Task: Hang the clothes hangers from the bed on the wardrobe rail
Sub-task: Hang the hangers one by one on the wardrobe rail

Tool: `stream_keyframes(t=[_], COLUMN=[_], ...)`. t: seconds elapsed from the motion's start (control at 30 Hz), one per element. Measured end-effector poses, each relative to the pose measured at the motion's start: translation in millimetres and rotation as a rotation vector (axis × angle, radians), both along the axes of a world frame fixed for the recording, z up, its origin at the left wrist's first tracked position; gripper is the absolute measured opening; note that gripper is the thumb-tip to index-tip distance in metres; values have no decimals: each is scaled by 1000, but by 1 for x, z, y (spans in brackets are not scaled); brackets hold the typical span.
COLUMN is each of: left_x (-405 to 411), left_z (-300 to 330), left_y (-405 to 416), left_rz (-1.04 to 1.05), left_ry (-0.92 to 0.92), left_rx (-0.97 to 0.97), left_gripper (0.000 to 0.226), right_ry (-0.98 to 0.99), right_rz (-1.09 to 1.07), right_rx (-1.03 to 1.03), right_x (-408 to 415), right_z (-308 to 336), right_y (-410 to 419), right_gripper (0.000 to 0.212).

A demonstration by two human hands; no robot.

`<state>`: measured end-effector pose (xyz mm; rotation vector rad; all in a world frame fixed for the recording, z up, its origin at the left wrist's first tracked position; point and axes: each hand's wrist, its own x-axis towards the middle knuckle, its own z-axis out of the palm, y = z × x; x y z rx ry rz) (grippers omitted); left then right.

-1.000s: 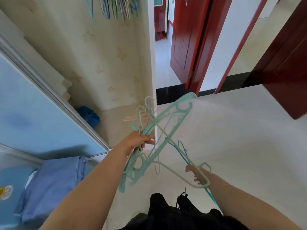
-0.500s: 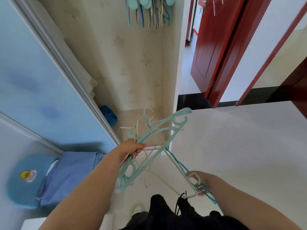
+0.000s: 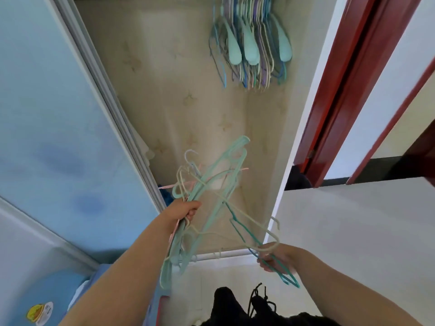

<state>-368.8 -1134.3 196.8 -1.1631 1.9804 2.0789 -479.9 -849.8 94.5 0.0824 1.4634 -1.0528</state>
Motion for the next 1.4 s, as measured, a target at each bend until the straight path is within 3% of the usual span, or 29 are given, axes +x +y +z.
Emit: stream_keyframes(t=[0.13, 0.3, 0.43, 0.53, 0.73, 0.9, 1.0, 1.23, 1.4], left_x=[-30, -62, -80, -92, -105, -111, -112, -105, -100], left_z=[17, 31, 36, 43, 59, 63, 63, 57, 57], left_y=[-52, -90, -110, -121, -133, -147, -151, -150, -147], left_rz=[1, 7, 36, 50, -13, -74, -100, -99, -9], left_ry=[70, 148, 185, 187, 210, 276, 282, 211, 243], left_rx=[5, 19, 108, 150, 187, 97, 45, -108, -53], left_gripper=[30, 31, 34, 39, 42, 41, 40, 40, 38], right_ry=[110, 256, 414, 507, 585, 604, 567, 565, 450], right_rz=[-34, -7, 84, 137, 143, 131, 177, 374, 362], right_rx=[14, -5, 73, 125, 144, 170, 197, 233, 394], right_x=[-6, -7, -20, -32, -49, -62, -71, -90, -103], right_z=[13, 23, 37, 55, 74, 74, 94, 173, 182], right_y=[-47, -96, -115, -122, -132, -138, -141, -140, -128], right_gripper=[54, 65, 45, 53, 15, 25, 15, 42, 71])
